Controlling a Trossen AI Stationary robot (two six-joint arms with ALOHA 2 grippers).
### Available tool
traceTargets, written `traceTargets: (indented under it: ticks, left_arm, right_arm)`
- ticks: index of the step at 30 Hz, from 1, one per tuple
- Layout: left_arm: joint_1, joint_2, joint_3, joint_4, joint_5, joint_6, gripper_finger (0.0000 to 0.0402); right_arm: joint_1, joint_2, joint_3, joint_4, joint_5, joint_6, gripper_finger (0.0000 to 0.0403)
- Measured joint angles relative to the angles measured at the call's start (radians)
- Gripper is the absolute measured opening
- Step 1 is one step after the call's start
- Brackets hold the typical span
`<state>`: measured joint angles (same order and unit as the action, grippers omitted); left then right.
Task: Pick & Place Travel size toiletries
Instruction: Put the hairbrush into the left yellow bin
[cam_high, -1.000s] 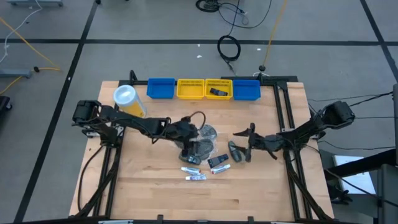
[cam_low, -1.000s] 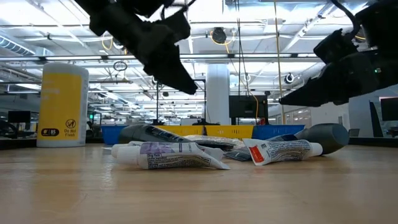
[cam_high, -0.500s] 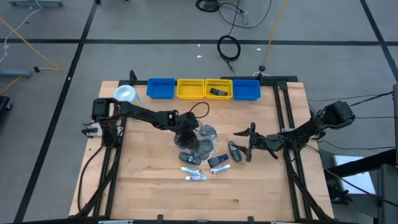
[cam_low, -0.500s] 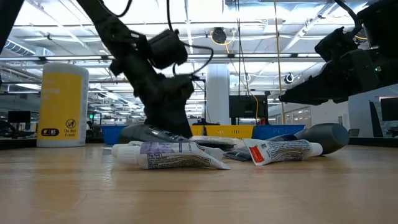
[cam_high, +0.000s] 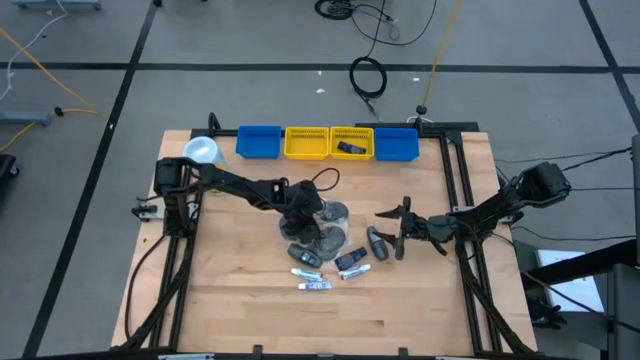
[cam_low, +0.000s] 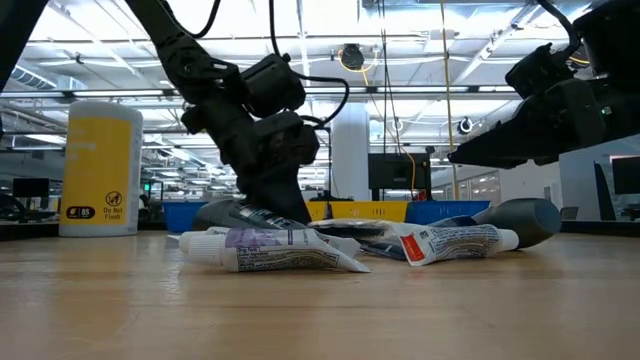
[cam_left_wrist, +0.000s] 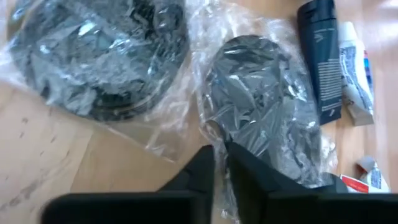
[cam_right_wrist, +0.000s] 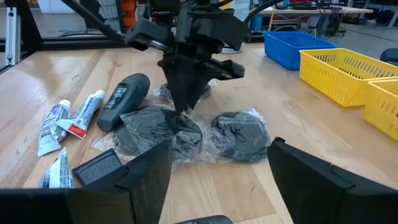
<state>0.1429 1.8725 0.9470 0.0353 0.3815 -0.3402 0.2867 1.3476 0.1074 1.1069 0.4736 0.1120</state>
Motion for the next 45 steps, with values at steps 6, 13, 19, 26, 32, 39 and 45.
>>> traceTargets:
  ticks: [6, 13, 19, 26, 32, 39, 45]
  left_arm:
    - [0.000, -0.001, 0.000, 0.010, 0.012, 0.043, 0.0008]
    - [0.000, -0.097, 0.000, -0.013, -0.009, 0.123, 0.0001]
    - [-0.009, -0.271, 0.000, -0.135, -0.228, 0.246, 0.0001]
    - [0.023, -0.416, 0.000, -0.194, -0.575, 0.501, 0.0001]
    - [0.162, -0.435, 0.000, -0.162, -0.672, 0.834, 0.0000]
    - [0.360, -0.409, 0.000, -0.056, -0.588, 1.074, 0.0000]
    - [0.490, -0.332, -0.001, -0.014, -0.364, 1.082, 0.0000]
  right_arm:
    - [0.000, 0.000, 0.000, 0.000, 0.001, 0.000, 0.0256]
    - [0.000, 0.000, 0.001, -0.001, 0.001, 0.000, 0.0256]
    - [0.000, 0.000, 0.001, 0.000, 0.002, 0.000, 0.0256]
    - [-0.009, 0.000, 0.002, 0.000, 0.002, 0.002, 0.0256]
    - [-0.017, 0.000, 0.002, 0.000, 0.002, 0.011, 0.0256]
    - [-0.017, 0.000, 0.002, 0.001, 0.002, 0.011, 0.0256]
    - [-0.017, 0.000, 0.002, 0.007, 0.002, 0.011, 0.0256]
